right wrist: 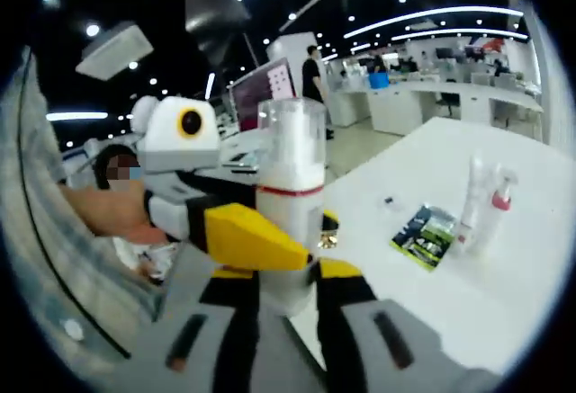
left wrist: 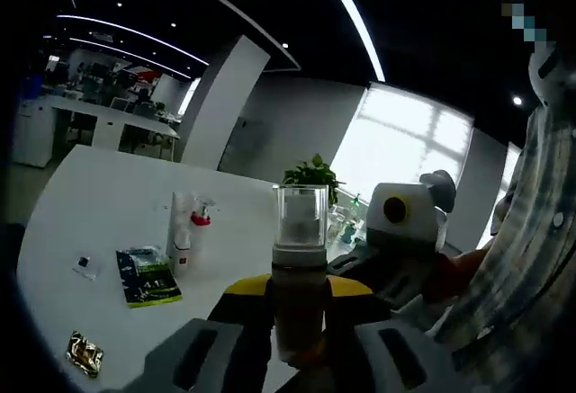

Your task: Arrange the skincare products in the storage area until every visible bottle or jar stands upright without overlapping.

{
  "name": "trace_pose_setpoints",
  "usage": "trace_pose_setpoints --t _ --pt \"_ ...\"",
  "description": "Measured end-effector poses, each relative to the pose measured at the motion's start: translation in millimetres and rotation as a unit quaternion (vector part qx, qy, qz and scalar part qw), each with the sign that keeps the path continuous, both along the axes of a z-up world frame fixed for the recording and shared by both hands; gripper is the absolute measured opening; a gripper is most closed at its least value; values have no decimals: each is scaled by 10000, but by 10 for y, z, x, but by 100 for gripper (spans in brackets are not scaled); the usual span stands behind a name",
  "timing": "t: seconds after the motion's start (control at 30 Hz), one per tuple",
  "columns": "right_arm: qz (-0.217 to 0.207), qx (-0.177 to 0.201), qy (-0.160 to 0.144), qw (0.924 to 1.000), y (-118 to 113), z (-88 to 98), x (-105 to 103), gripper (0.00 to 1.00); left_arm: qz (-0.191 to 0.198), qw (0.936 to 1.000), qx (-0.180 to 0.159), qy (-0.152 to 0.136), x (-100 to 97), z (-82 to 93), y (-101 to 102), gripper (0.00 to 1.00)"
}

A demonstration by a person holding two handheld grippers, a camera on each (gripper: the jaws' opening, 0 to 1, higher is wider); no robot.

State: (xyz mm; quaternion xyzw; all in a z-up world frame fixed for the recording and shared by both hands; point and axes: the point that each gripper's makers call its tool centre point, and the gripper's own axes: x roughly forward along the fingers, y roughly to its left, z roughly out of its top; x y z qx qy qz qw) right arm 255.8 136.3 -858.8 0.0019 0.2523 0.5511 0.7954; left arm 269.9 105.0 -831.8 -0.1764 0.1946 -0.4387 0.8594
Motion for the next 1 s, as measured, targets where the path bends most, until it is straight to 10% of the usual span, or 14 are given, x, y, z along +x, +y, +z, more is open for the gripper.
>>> trace_pose_setpoints --t 0.33,1.0 --pt "487 -168 -262 9983 -53 -73 -35 30 -307 9963 638 -492 -22 -79 48 21" --pt "494 876 -281 9945 -136 448 36 27 -1104 9872 926 -679 -203 -217 -85 21"
